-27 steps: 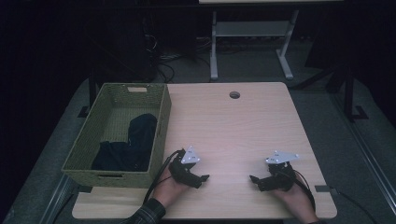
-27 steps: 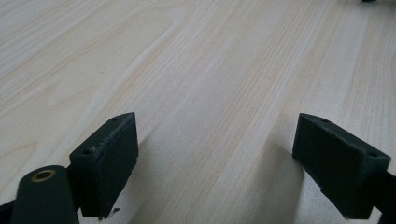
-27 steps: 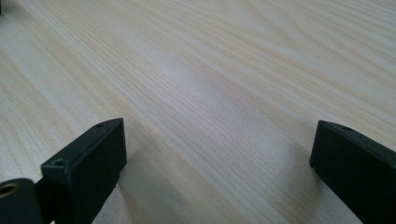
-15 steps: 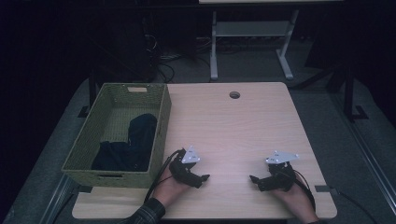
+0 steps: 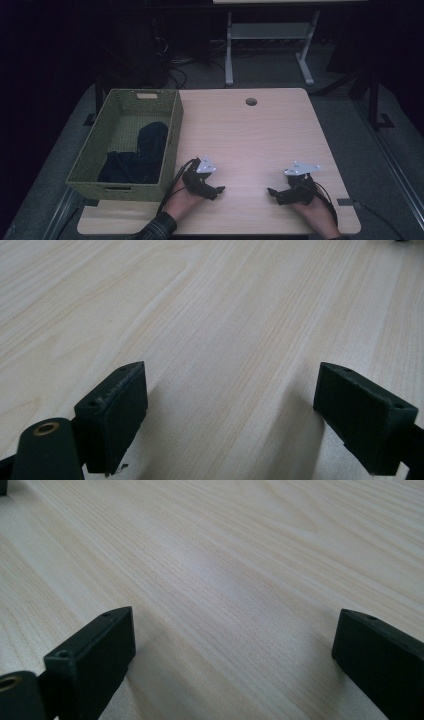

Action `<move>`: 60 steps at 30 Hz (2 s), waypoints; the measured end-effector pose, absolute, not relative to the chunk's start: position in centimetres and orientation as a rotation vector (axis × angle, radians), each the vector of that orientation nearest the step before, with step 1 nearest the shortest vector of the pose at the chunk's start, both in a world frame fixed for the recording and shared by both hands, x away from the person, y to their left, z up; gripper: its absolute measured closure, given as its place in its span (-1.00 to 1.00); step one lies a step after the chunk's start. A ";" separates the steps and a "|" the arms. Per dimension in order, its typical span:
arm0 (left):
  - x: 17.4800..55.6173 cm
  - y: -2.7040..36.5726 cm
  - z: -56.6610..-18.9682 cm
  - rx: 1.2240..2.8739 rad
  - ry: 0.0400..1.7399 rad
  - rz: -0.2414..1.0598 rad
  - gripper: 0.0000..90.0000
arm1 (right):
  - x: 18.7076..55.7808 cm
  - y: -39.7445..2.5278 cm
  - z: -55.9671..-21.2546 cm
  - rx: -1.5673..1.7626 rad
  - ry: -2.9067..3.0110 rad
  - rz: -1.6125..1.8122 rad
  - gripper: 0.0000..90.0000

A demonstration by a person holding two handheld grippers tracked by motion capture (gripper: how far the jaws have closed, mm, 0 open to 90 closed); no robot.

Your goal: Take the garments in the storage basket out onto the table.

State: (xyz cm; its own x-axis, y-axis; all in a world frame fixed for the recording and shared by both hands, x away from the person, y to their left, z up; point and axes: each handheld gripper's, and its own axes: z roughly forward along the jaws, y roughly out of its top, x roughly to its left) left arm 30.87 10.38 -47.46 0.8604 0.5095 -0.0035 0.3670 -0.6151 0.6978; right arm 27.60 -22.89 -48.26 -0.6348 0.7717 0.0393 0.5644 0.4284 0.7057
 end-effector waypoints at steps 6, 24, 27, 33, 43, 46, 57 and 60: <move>30.9 10.6 -47.0 2.274 0.628 0.241 -0.70 | 27.6 -22.9 -48.3 1.155 2.395 1.017 -0.93; 31.2 10.8 -45.9 2.220 0.638 0.225 -0.70 | 27.7 -22.9 -48.3 1.145 2.398 1.020 -0.93; 31.2 10.9 -45.6 2.206 0.639 0.216 -0.69 | 27.7 -22.9 -48.3 1.145 2.398 1.020 -0.93; 31.2 11.0 -45.1 2.201 0.635 0.202 -0.69 | 27.6 -22.9 -48.3 1.147 2.400 1.019 -0.93; 31.3 11.0 -44.7 2.202 0.635 0.189 -0.69 | 27.6 -22.9 -48.3 1.147 2.400 1.019 -0.93; 31.3 11.0 -44.7 2.205 0.633 0.188 -0.69 | 27.6 -22.9 -48.3 1.147 2.401 1.019 -0.93; 31.5 11.2 -44.0 2.198 0.641 0.178 -0.69 | 27.6 -22.9 -48.2 1.147 2.402 1.019 -0.93; 31.5 11.2 -43.9 2.195 0.642 0.175 -0.69 | 27.6 -22.9 -48.2 1.147 2.401 1.019 -0.93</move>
State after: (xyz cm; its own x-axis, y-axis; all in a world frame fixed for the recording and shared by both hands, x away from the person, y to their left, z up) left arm 31.54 11.15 -43.93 0.8602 0.5023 -0.0887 0.3879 -0.5314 0.7531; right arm 27.65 -22.87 -48.25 -0.6406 0.7669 0.0392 0.5609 0.4325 0.7060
